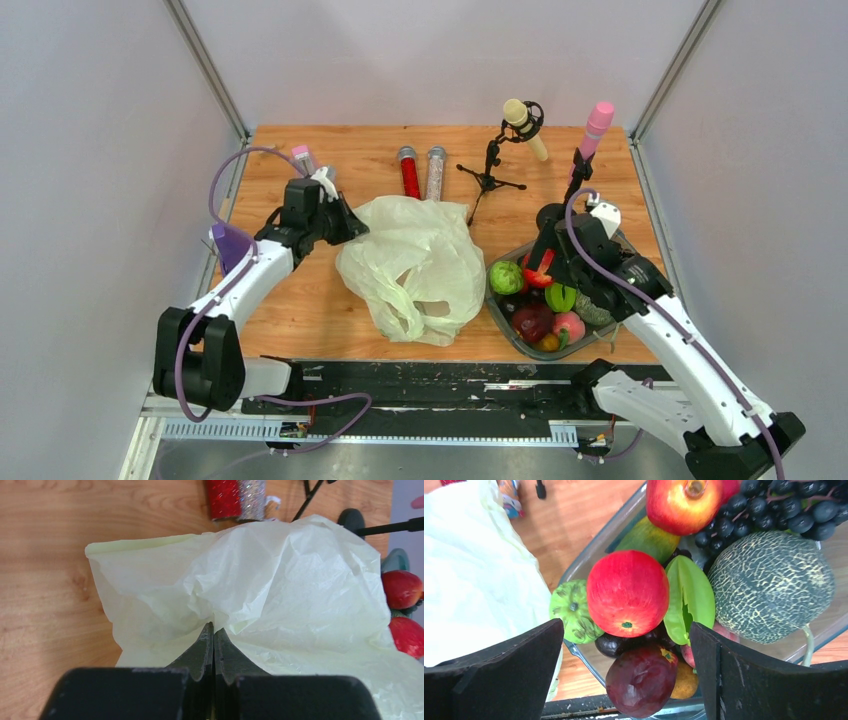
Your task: Untie the knot of the plastic bag and take out the fruit
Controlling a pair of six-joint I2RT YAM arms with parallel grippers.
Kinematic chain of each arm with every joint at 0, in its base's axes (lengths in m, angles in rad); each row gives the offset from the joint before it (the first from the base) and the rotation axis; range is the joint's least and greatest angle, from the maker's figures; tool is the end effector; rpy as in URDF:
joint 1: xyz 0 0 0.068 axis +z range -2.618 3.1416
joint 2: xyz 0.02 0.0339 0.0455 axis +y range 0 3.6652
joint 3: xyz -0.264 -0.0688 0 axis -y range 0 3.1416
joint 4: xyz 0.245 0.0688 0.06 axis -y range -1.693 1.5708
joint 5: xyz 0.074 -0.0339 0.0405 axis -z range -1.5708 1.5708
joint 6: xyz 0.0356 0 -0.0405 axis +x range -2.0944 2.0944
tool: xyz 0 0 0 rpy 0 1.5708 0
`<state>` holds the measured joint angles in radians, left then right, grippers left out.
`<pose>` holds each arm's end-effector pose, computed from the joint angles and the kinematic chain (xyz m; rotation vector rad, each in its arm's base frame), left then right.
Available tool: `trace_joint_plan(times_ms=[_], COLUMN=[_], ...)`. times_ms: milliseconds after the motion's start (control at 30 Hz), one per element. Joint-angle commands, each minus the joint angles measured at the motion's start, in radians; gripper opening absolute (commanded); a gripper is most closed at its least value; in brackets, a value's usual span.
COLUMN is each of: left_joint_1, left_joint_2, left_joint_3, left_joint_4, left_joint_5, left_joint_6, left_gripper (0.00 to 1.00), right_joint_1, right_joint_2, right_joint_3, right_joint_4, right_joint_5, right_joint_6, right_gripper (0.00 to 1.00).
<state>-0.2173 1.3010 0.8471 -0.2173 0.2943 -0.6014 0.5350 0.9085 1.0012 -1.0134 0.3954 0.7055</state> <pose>0.2719 -0.0706 0.2472 -0.2794 2.3054 -0.7601 0.1453 0.0701 0.3190 0.3645 2.3695 0.0786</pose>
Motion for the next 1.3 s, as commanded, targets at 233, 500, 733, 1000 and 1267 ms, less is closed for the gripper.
trace_joint_plan(times_ms=[233,500,733,1000,1267], left_joint_1=[0.009,0.009,0.009,0.009,0.008], left_joint_2=[-0.06,-0.087,-0.076,-0.063,-0.17], left_joint_3=[0.255,0.385,0.43,0.521,0.536], left_joint_4=[-0.036,-0.11,-0.163,-0.324,-0.455], left_joint_5=[0.282,0.299,0.25,0.085,-0.281], left_joint_6=[0.128,0.156,0.178,0.265,0.335], left_gripper=[0.0,0.0,0.05,0.99,1.0], right_joint_1=[-0.004,-0.003,-0.003,-0.004,-0.004], right_joint_2=[-0.163,-0.222,-0.211,-0.203,-0.189], right_joint_3=[0.041,0.016,0.01,0.004,-0.013], right_joint_4=[0.05,0.102,0.11,0.128,0.166], right_joint_5=[0.09,0.087,0.08,0.077,0.05], right_joint_6=[-0.038,-0.073,-0.075,-0.085,-0.11], right_gripper=[1.0,1.0,1.0,1.0,1.0])
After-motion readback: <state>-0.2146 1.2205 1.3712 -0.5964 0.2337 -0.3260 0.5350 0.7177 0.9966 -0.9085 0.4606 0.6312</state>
